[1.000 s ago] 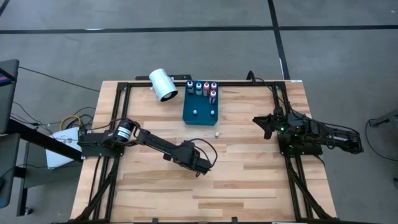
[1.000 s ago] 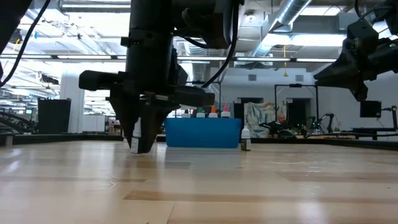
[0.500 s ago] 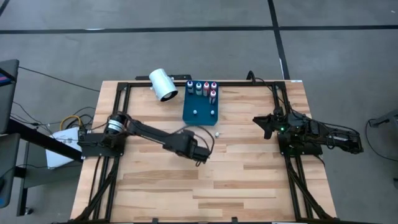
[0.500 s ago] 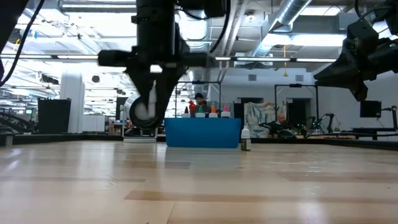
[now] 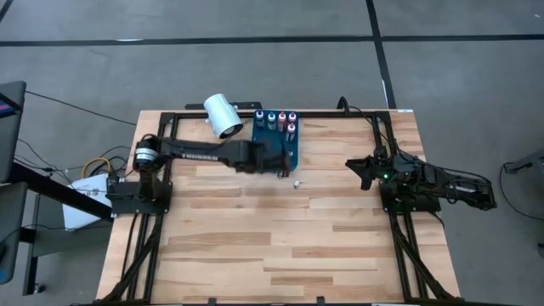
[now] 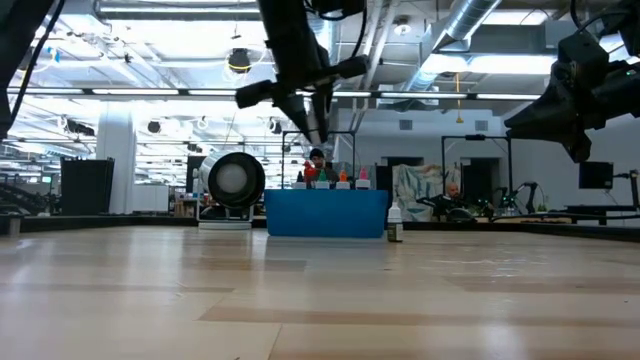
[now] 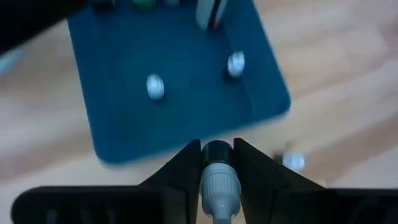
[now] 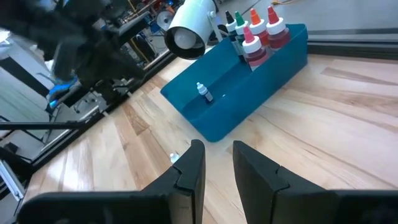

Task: Pick & Place food coloring
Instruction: Put the small black food coloring bottle into the blue bin

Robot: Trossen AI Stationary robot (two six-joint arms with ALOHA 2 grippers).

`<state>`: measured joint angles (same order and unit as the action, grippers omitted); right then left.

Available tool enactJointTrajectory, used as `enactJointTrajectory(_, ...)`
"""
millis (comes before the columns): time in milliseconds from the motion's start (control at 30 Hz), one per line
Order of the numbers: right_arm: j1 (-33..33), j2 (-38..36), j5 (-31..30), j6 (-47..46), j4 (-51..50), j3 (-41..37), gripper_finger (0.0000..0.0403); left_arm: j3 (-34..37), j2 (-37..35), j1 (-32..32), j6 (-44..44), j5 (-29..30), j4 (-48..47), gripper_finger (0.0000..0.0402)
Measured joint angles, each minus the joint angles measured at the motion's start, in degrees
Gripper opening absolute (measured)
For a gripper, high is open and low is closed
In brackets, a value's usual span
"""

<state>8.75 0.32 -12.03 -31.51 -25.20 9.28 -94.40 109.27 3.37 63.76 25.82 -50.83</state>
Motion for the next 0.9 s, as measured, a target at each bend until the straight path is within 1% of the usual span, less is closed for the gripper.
enactJointTrajectory(233, 0.0, 0.0, 0.0, 0.0, 0.2, 0.0, 0.0071, -3.0, -0.2, 8.1, -11.5, 0.2, 3.5, 0.0077)
enactJointTrajectory(467, 0.0, 0.0, -0.1, 0.0, 0.4, 0.0, 0.0071, -3.1, 0.2, 14.2, -20.2, -2.7, 6.5, 0.0076)
enactJointTrajectory(667, 0.0, 0.0, -0.5, 0.0, 0.4, 0.0, 0.0071, -3.0, 1.7, 17.4, -25.9, -6.0, 8.6, 0.0077)
enactJointTrajectory(733, 0.0, 0.0, -0.6, 0.0, 0.4, 0.0, 0.0071, -3.1, 2.7, 18.0, -26.9, -6.2, 9.2, 0.0077)
enactJointTrajectory(800, 0.0, 0.0, -0.6, 0.0, 0.4, 0.0, 0.0071, -3.1, 3.7, 18.7, -28.0, -8.1, 9.0, 0.0077)
enactJointTrajectory(900, 0.0, 0.0, -0.8, 0.0, 0.4, 0.0, 0.0071, -3.1, 5.7, 18.9, -29.3, -9.3, 9.5, 0.0077)
